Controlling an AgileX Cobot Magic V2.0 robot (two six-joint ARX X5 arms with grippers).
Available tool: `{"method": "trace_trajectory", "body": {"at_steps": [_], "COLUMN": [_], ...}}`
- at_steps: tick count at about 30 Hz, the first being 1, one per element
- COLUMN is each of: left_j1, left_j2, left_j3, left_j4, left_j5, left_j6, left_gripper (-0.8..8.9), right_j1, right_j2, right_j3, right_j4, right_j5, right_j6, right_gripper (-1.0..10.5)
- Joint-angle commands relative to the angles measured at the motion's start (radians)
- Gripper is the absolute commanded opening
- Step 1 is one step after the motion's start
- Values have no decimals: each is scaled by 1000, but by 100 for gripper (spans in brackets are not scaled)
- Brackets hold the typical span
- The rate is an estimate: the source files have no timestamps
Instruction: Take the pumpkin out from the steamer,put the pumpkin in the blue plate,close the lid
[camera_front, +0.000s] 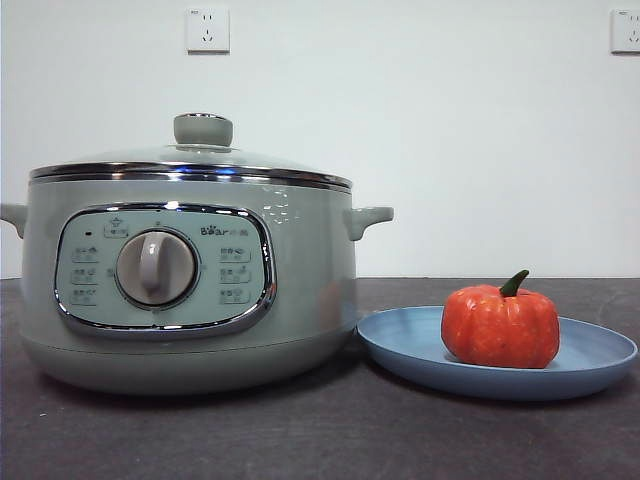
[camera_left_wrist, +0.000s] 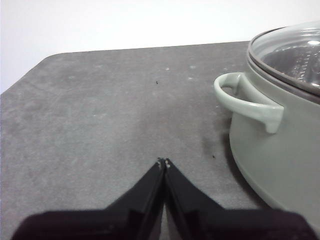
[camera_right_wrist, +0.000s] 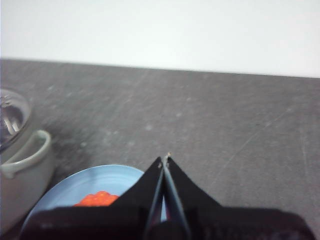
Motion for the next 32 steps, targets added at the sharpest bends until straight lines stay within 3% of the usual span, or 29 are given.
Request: {"method": "trace_trajectory", "body": {"at_steps": [1, 7, 14, 32], "left_j1": [3, 3, 3, 3], "left_j2": [-3, -3, -3, -3], "left_j3": [-15, -15, -15, -15], "left_j4": [3, 3, 3, 3], "left_j5": [4, 3, 3, 3], "left_j6": [-5, -5, -5, -5], "left_gripper": [-3, -3, -3, -3], "right_j1": [-88, -219, -245, -245], "right_j2": [-63, -218, -333, -330], "right_j3": [-110, -325, -439, -439], "right_j4": [32, 134, 126, 135], "right_j5": [-79, -192, -186, -183], "right_j6": [-19, -17, -2, 0], "right_gripper": [-17, -17, -16, -16]}}
